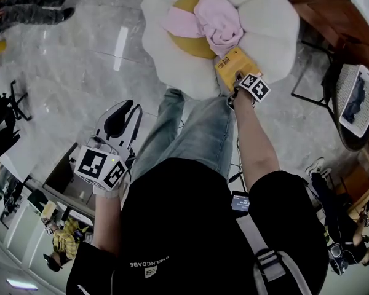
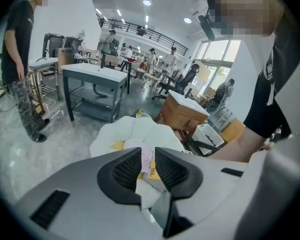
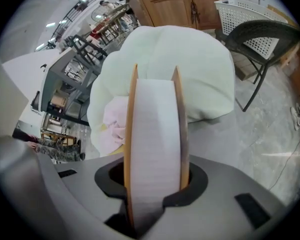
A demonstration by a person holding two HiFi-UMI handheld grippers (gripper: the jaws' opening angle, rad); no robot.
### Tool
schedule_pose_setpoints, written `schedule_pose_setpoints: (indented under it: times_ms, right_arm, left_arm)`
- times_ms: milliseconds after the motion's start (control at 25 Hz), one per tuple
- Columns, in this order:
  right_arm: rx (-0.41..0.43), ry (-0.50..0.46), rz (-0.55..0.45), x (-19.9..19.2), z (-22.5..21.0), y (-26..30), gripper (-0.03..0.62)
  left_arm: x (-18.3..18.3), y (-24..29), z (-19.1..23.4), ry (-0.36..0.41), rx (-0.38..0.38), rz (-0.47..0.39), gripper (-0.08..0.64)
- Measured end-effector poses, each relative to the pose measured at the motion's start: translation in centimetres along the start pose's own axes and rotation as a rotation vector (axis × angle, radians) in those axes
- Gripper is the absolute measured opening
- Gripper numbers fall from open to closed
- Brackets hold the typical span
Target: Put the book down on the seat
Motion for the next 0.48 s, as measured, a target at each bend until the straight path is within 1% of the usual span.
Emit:
schedule_pose_setpoints:
  times_ms: [120,480]
  right_arm:
    - [-0.004,-0.009,0.004,0.2,0.1,1.2,0.163]
    - [-0.018,-0.017,0.016,1.0,0.7,4.7,0.163]
  left_arm:
    - [-0.5,0.3,0.5,-0.008,0.007,0.017,0.074]
    - [-2.5,0.5,2.7,-0.070,0.035,0.046,0.074]
Point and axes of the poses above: the fingertips, and each gripper's own axes: y forward along the fingers, z to its left, x out of its top, the point moved 10 cm from there along -y, backward along the fingers, and after that the axes turned 7 degrees about -y, right-handed, at the moved point
